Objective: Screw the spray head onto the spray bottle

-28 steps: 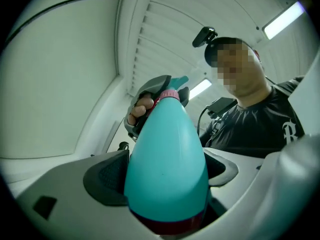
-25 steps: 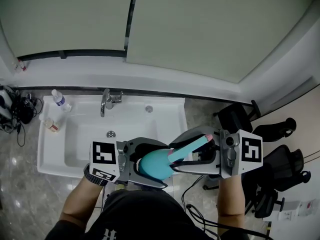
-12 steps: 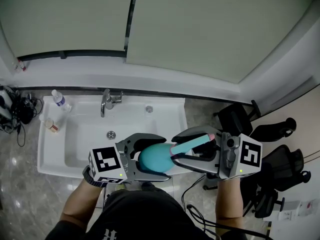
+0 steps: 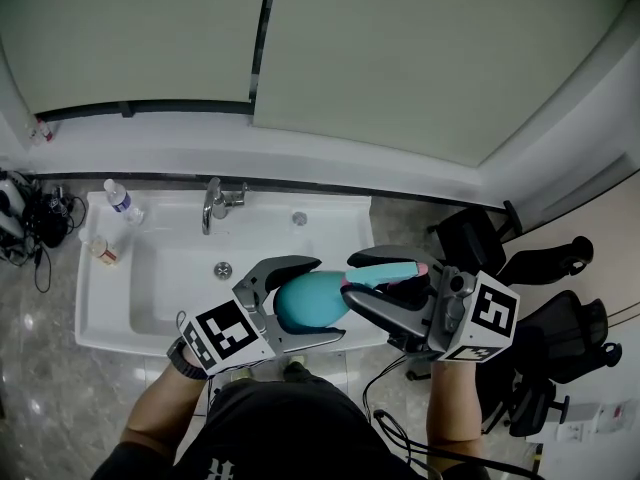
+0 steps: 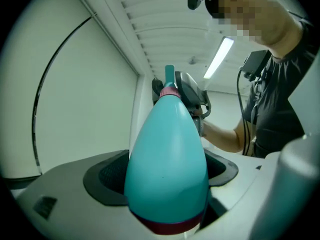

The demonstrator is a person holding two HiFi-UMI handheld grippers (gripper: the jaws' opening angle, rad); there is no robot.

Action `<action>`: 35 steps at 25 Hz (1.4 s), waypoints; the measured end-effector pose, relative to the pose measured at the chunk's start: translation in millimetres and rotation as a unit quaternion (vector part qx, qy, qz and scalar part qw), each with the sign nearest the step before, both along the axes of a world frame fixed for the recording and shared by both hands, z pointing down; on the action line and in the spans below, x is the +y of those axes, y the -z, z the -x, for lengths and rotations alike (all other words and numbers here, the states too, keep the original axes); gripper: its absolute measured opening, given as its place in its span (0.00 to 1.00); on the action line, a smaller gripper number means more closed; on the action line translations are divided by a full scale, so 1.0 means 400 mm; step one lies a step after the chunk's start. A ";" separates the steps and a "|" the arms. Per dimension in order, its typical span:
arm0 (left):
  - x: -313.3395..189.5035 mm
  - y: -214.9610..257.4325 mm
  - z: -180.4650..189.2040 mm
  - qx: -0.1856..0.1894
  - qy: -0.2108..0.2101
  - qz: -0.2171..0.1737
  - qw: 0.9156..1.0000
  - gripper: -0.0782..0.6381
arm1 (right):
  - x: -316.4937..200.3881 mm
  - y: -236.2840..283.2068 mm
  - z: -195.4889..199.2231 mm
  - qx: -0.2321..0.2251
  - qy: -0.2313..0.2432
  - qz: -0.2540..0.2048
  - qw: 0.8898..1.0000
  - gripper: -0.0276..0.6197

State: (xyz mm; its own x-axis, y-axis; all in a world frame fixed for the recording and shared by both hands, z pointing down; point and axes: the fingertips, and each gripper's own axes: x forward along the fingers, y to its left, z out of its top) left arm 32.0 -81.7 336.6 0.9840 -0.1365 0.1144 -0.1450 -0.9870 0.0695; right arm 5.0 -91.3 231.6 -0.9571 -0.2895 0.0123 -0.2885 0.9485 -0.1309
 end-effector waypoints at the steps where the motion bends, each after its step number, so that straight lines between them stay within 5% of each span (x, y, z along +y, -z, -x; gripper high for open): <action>1: -0.009 -0.006 0.000 -0.009 0.012 -0.003 1.000 0.71 | -0.010 -0.006 -0.003 -0.001 -0.012 0.006 1.000 0.25; 7: -0.045 -0.032 -0.001 -0.056 0.073 -0.029 0.995 0.71 | -0.046 -0.029 -0.019 -0.015 -0.079 0.040 0.996 0.25; 14: -0.074 -0.068 0.002 -0.120 0.133 -0.076 0.981 0.71 | -0.057 -0.050 -0.032 -0.033 -0.110 0.067 0.991 0.25; 35: -0.104 -0.139 0.036 -0.226 0.199 -0.106 0.948 0.69 | -0.107 -0.134 -0.064 -0.116 -0.187 0.182 0.958 0.25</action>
State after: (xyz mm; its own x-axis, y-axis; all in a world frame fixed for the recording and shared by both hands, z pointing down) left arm 17.4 -123.3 392.2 0.7071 -0.5531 0.4405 -0.4755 -0.8331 -0.2827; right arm 30.6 -134.2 285.3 -0.7760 -0.6303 -0.0227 -0.5232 0.6635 -0.5348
